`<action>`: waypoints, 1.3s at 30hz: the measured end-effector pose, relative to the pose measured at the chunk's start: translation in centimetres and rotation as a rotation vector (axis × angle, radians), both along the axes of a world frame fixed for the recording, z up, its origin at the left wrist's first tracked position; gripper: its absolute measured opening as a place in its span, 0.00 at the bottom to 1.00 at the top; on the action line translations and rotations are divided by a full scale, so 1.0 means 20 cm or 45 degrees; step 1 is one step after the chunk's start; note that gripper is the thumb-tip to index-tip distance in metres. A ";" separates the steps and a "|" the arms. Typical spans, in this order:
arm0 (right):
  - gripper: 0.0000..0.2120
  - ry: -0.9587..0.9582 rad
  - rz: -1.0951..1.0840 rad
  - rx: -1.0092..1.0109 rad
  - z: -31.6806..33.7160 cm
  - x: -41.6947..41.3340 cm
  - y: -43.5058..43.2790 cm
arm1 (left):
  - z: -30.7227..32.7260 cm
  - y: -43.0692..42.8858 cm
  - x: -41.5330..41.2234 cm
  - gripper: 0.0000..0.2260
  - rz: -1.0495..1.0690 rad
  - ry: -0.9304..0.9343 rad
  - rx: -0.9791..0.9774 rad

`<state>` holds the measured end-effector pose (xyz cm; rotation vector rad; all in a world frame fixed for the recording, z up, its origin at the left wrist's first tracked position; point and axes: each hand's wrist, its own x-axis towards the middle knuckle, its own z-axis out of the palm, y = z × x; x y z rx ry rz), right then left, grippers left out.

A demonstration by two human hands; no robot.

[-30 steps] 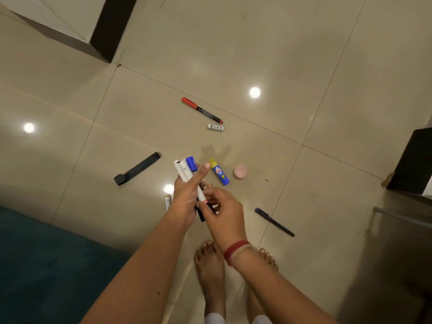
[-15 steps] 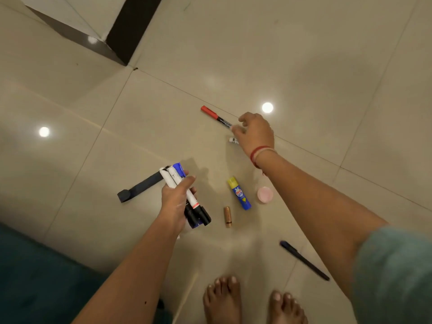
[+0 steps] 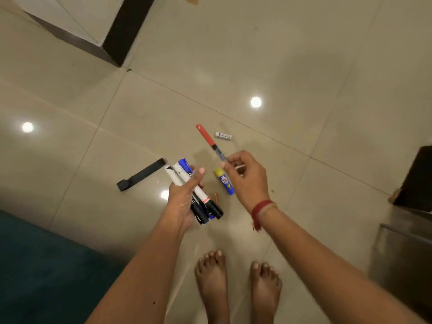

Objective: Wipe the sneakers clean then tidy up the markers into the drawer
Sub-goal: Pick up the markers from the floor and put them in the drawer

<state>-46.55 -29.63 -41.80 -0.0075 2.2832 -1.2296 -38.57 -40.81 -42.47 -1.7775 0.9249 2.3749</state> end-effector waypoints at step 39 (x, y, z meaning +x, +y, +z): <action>0.02 -0.233 -0.620 -0.023 0.67 0.62 0.82 | 0.59 0.88 0.07 0.14 -0.645 0.011 0.043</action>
